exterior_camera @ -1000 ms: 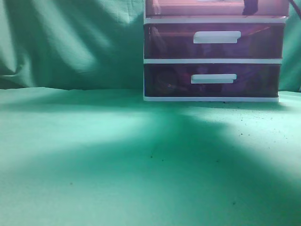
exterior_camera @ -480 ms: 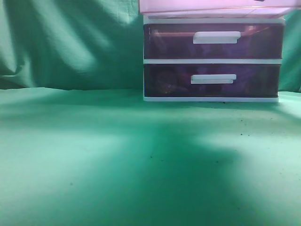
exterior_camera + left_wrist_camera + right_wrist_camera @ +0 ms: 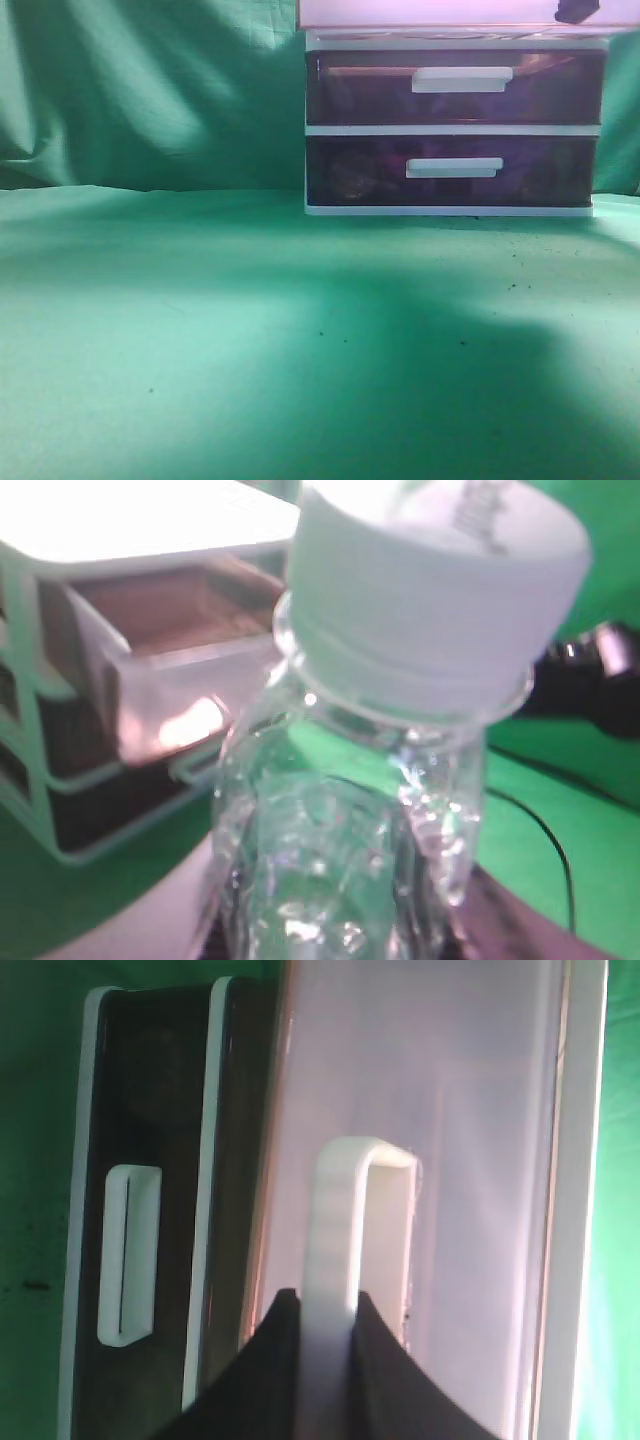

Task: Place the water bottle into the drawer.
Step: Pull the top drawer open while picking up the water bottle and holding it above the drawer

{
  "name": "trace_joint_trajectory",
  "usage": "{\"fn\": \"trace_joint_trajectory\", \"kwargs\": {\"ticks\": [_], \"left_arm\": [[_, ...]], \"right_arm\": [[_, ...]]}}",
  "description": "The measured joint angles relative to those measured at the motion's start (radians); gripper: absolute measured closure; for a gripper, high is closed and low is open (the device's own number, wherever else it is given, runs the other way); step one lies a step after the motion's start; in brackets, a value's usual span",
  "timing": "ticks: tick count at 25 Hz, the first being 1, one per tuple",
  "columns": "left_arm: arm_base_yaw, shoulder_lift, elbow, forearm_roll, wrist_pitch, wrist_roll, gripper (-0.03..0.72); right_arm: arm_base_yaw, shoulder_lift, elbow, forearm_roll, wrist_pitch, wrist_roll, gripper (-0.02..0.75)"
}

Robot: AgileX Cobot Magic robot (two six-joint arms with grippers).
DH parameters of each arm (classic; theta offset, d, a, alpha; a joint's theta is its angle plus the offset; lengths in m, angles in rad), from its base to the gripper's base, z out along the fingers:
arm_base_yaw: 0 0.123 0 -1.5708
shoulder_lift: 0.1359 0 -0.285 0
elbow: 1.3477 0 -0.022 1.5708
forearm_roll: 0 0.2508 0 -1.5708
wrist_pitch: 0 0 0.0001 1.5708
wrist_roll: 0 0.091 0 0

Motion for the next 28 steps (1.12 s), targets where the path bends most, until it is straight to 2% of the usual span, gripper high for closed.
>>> {"fn": "trace_joint_trajectory", "kwargs": {"ticks": [7,12,20,24,28], "left_arm": [[-0.008,0.135,-0.307,0.117,0.062,-0.018,0.419],[-0.075,0.291,-0.495,0.146,0.065,-0.051,0.419],[-0.22,0.5,-0.669,0.146,0.157,-0.038,0.419],[-0.27,0.605,-0.766,0.146,0.212,0.04,0.419],[-0.293,0.688,-0.813,0.146,0.251,0.06,0.419]], "right_arm": [[0.0,-0.003,0.025,0.02,-0.031,-0.056,0.652],[0.0,-0.03,0.032,0.031,-0.015,-0.099,0.652],[-0.01,-0.052,0.04,0.029,0.005,-0.108,0.652],[-0.01,-0.052,0.04,0.029,0.005,-0.11,0.652],[-0.01,-0.052,0.04,0.029,0.005,-0.107,0.652]]}}
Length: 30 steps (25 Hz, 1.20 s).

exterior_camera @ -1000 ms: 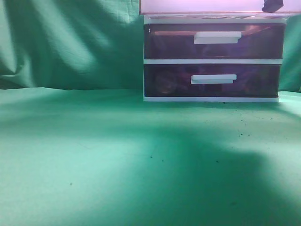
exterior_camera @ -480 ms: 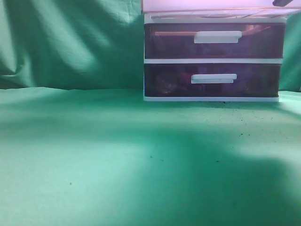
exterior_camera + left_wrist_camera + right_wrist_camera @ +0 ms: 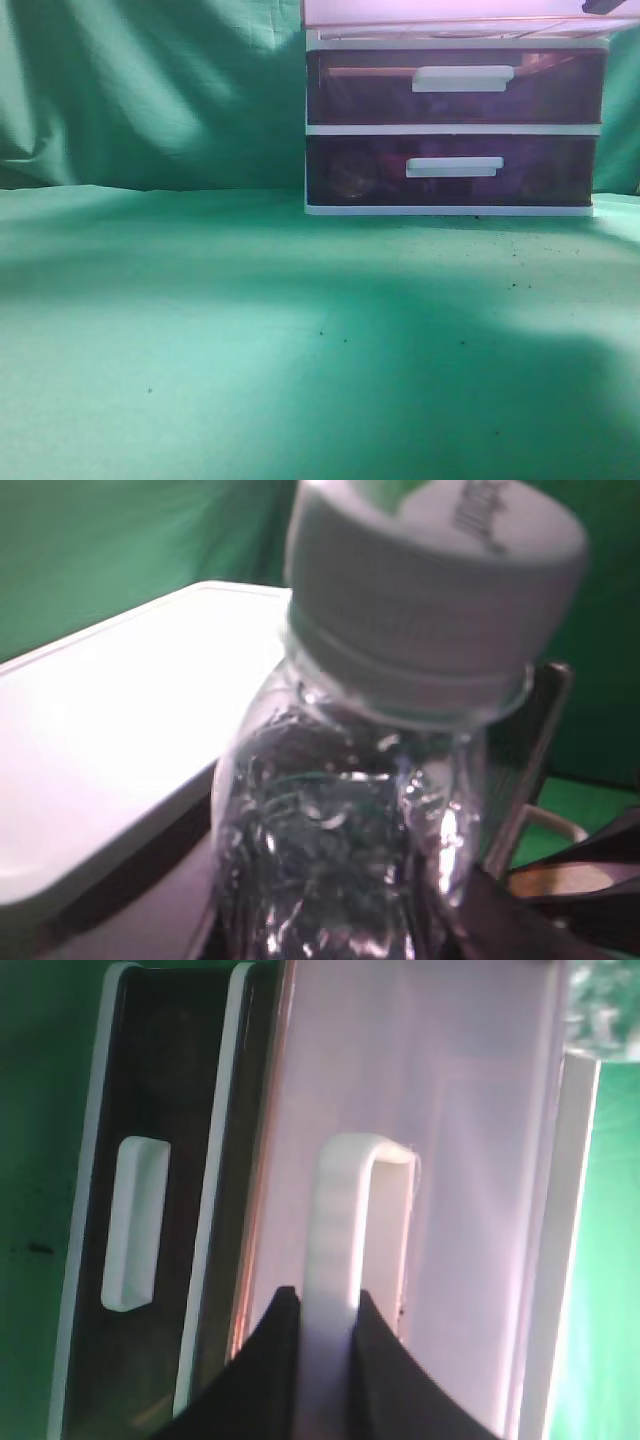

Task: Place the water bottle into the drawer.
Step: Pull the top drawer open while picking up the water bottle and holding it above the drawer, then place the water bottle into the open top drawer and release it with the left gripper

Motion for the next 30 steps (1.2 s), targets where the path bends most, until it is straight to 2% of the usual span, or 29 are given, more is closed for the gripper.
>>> {"fn": "trace_joint_trajectory", "kwargs": {"ticks": [6,17,21,23,25,29,30], "left_arm": [[-0.008,0.081,-0.006,0.0,0.102,0.015,0.419],[-0.012,0.126,-0.008,0.0,0.118,0.052,0.419],[-0.012,0.126,-0.008,-0.002,0.139,0.054,0.216],[-0.01,0.126,-0.01,-0.04,0.15,0.058,0.096],[-0.01,0.126,-0.019,-0.093,0.158,0.06,0.034],[-0.01,0.128,-0.079,-0.174,0.162,0.062,0.044],[-0.01,0.13,-0.096,-0.189,0.164,0.062,0.092]], "right_arm": [[0.0,0.0,0.002,-0.014,-0.002,0.035,0.652],[0.0,0.0,0.002,-0.023,0.001,0.066,0.652],[0.0,0.0,0.002,-0.025,0.012,0.075,0.652],[0.0,-0.001,0.002,-0.025,0.015,0.08,0.652],[0.0,-0.002,0.002,-0.027,0.015,0.086,0.652],[0.0,-0.002,0.002,-0.03,0.016,0.088,0.652],[0.0,-0.002,0.002,-0.03,0.016,0.088,0.652]]}}
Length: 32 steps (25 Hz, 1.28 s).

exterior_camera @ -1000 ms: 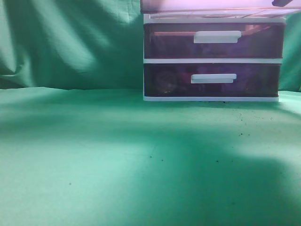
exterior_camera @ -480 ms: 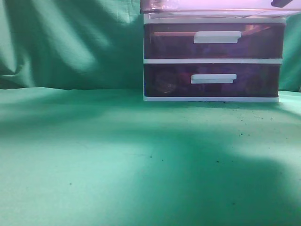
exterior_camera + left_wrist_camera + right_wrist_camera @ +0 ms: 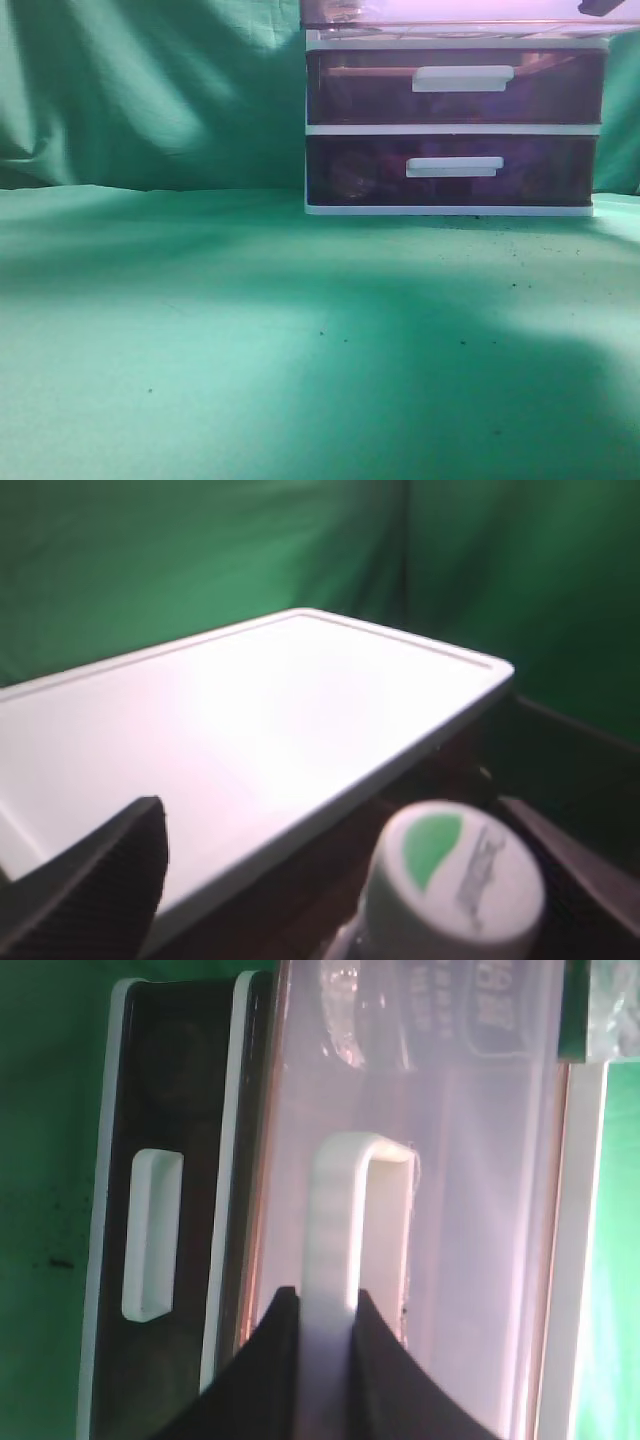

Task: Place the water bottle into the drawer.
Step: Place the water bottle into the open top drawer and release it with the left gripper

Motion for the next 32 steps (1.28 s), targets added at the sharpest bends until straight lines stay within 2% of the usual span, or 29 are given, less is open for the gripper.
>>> {"fn": "trace_joint_trajectory", "kwargs": {"ticks": [2,5,6,12,20,28,32], "left_arm": [[-0.004,0.017,-0.041,-0.029,0.002,0.001,0.152],[-0.027,0.056,-0.095,-0.043,0.012,0.001,0.14],[-0.037,0.069,-0.105,-0.045,0.013,0.002,0.181],[-0.085,0.165,-0.144,-0.073,0.014,0.007,0.166],[-0.185,0.281,-0.382,-0.087,0.009,0.026,0.166],[-0.195,0.291,-0.399,0.038,-0.002,0.094,0.166],[-0.195,0.234,-0.399,0.157,-0.01,0.094,0.166]], "right_arm": [[0.0,0.0,0.0,0.0,0.0,0.002,0.652],[0.0,0.0,0.0,0.0,0.0,0.002,0.652],[0.0,0.0,0.0,0.0,0.0,0.002,0.652],[0.0,0.0,0.0,0.0,0.0,0.002,0.652],[0.0,0.0,0.0,-0.006,0.0,0.024,0.652],[0.0,0.0,0.0,-0.011,0.0,0.041,0.652],[0.0,0.0,0.002,-0.011,0.001,0.043,0.652]]}}
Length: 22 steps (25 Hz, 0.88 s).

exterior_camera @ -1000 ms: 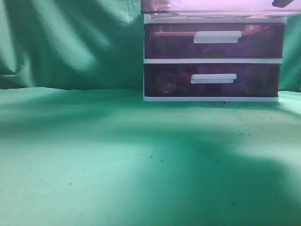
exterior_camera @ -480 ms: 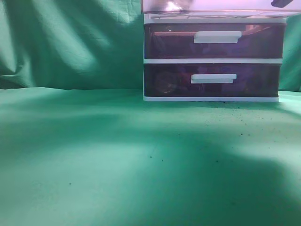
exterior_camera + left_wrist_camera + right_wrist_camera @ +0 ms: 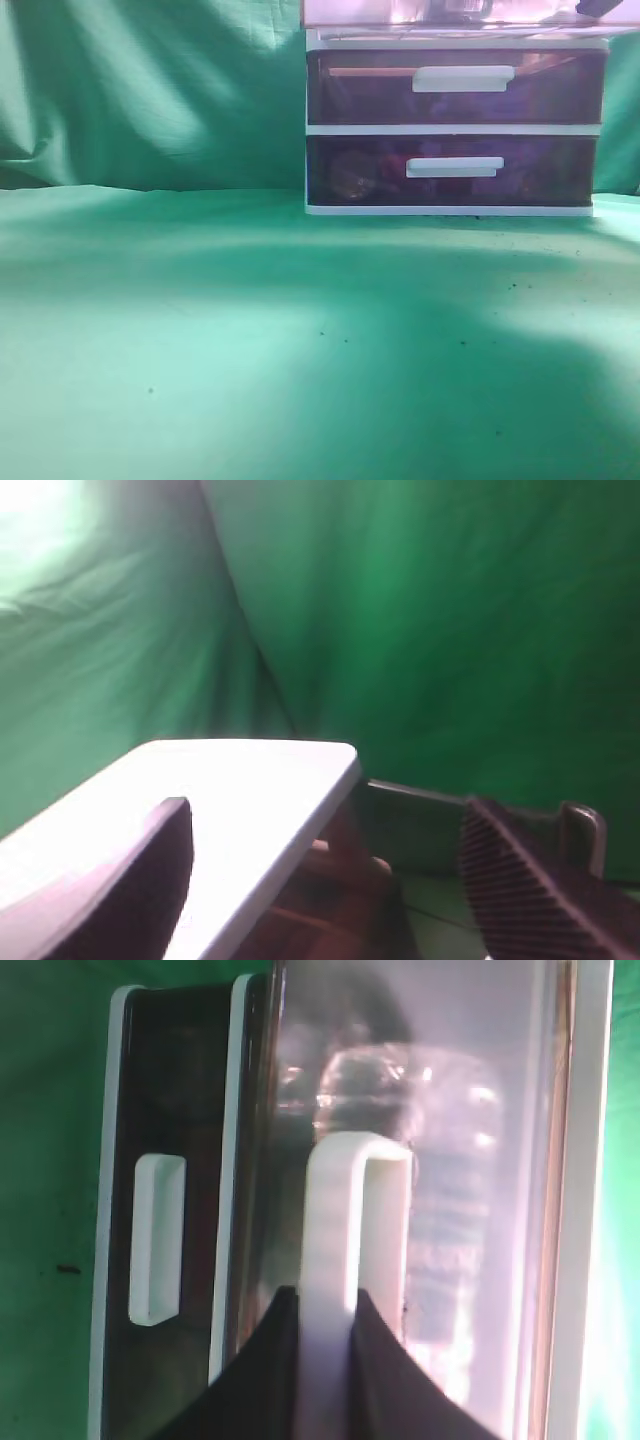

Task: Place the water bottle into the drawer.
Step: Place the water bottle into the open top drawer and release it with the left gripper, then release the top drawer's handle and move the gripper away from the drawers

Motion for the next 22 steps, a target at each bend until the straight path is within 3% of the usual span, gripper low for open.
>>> {"fn": "trace_joint_trajectory", "kwargs": {"ticks": [3,5,8,12,17,22], "left_arm": [[0.018,-0.059,-0.002,0.028,-0.045,-0.028,0.166],[0.052,-0.099,-0.009,0.033,-0.121,-0.091,0.251],[0.142,-0.14,-0.012,0.033,-0.345,-0.168,0.514],[0.275,-0.145,-0.014,0.033,-0.662,-0.304,0.688],[0.382,-0.145,-0.016,0.033,-0.799,-0.473,0.688],[0.397,-0.143,-0.016,0.033,-0.817,-0.497,0.688]], "right_arm": [[0.0,0.0,0.0,0.0,-0.014,0.0,0.652],[0.0,0.0,0.002,-0.002,-0.031,-0.002,0.652],[0.0,0.0,0.004,-0.002,-0.045,-0.024,0.652],[-0.003,0.0,0.01,0.01,-0.075,-0.092,0.652],[-0.04,0.049,-0.063,0.007,-0.071,-0.125,0.652],[-0.05,0.179,-0.22,0.001,-0.07,-0.069,0.652]]}}
